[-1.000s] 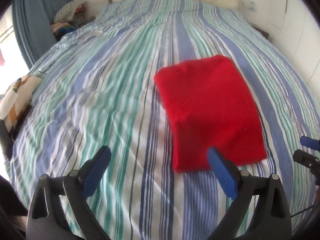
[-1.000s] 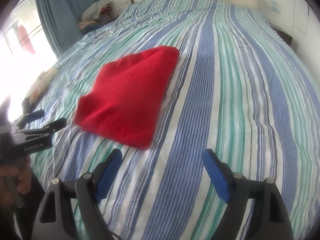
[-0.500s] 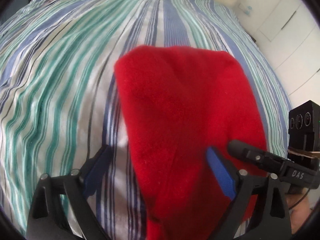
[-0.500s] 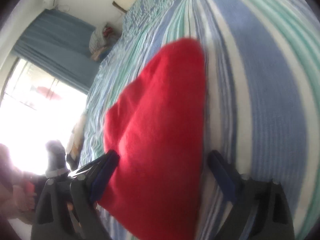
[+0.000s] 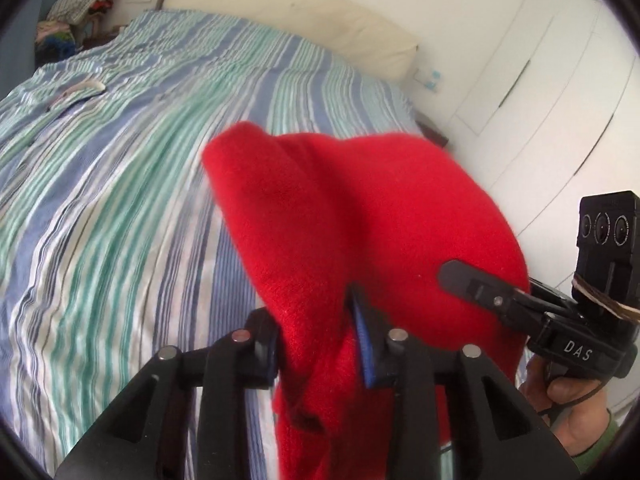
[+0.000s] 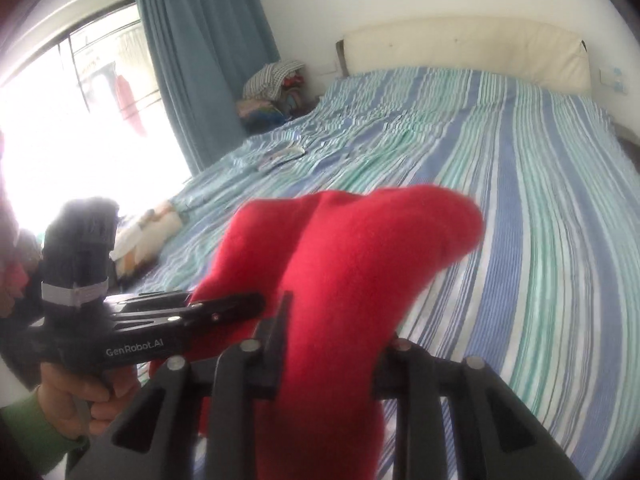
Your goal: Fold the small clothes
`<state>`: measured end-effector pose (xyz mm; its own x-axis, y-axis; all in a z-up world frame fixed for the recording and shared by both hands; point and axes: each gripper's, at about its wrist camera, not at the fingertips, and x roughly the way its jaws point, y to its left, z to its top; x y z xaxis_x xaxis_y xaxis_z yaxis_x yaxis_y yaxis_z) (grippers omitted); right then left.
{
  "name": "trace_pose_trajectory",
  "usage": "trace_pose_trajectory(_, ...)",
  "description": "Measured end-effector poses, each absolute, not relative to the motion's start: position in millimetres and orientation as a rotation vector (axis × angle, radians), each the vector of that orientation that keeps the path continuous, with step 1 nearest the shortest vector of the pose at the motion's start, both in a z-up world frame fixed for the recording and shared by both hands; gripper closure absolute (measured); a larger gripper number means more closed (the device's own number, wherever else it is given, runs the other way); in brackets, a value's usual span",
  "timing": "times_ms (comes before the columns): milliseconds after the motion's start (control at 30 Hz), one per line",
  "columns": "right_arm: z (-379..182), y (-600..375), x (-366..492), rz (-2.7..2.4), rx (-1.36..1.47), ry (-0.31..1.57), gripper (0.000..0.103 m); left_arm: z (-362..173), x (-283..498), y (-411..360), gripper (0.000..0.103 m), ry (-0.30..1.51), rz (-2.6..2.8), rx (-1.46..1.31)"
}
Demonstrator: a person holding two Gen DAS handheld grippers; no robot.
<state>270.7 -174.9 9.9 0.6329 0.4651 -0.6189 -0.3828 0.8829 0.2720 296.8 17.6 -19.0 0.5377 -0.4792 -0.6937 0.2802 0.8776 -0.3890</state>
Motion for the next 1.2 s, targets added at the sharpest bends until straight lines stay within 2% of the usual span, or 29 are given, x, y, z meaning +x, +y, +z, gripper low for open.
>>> trace_pose_trajectory(33,11.1,-185.1,277.6,0.486,0.154,0.759,0.069,-35.4,302.2,12.5,0.038,0.95,-0.44,-0.234)
trace_pose_trajectory(67,4.4,-196.9,284.3,0.48,0.199,0.794,0.059,-57.3,302.1,11.7,0.02,1.003,-0.404,-0.223)
trace_pose_trajectory(100,-10.7,-210.0,288.9,0.461,0.246,0.848,0.039,-81.2,297.4,11.8,0.02,1.054,-0.348,-0.195)
trace_pose_trajectory(167,-57.2,-239.6,286.9,0.342,0.285,0.966,0.01,-121.4,275.7,13.9,0.024,1.13,-0.247,-0.089)
trace_pose_trajectory(267,-119.5,-276.4,244.5,0.177,0.207,1.109,0.01,-144.4,228.9,21.5,0.024,1.112,-0.166,0.014)
trace_pose_trajectory(400,-145.1,-303.4,167.3,0.084,0.162,1.099,0.01,-127.0,185.3,24.4,0.009,1.018,-0.109,0.056)
trace_pose_trajectory(467,-137.2,-306.0,138.2,0.064,0.144,1.056,0.009,-112.3,171.3,21.8,0.004,0.95,-0.087,0.091)
trace_pose_trajectory(633,-113.0,-293.8,90.7,0.033,0.046,0.974,0.006,-88.8,149.9,9.4,0.003,0.878,-0.069,0.145)
trace_pose_trajectory(833,-85.7,-272.8,64.2,0.004,-0.06,0.938,0.006,-65.9,123.3,-3.1,0.003,0.824,-0.033,0.179)
trace_pose_trajectory(933,-68.2,-262.2,56.6,-0.027,-0.084,0.936,0.003,-52.8,103.5,-6.1,0.001,0.809,-0.045,0.176)
trace_pose_trajectory(1200,-22.2,-247.3,37.5,-0.059,-0.05,0.867,0.001,-32.4,74.7,-8.9,0.001,0.798,0.031,0.185)
